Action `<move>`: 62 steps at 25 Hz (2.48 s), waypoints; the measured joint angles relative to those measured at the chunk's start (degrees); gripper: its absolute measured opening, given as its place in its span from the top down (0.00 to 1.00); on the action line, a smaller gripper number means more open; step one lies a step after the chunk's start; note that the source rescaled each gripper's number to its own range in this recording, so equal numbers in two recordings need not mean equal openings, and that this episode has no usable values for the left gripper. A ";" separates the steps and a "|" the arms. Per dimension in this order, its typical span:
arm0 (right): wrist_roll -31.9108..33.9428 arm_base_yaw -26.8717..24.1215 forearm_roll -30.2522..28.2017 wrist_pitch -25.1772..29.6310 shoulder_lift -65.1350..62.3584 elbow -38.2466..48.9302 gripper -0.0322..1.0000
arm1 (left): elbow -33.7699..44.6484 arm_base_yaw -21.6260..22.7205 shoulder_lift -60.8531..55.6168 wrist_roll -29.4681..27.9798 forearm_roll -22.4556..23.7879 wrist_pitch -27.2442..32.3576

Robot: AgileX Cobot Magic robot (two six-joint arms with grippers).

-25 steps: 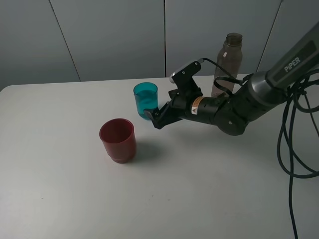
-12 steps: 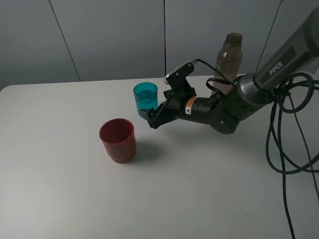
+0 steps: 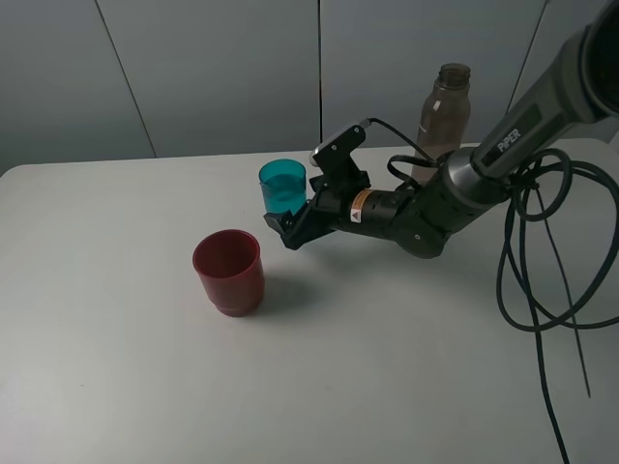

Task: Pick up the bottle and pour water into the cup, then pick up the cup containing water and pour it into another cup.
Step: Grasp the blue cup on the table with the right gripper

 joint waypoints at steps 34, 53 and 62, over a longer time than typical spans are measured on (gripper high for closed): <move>0.71 0.00 -1.13 -1.49 5.84 -5.37 0.00 | 0.00 0.00 0.00 0.23 0.00 0.00; 0.71 0.00 -1.13 -9.18 9.14 -8.10 0.00 | 0.00 0.00 0.00 0.23 0.00 0.00; -1.47 0.00 0.44 -10.35 9.74 -8.10 0.00 | 0.00 0.00 0.00 0.23 0.00 0.00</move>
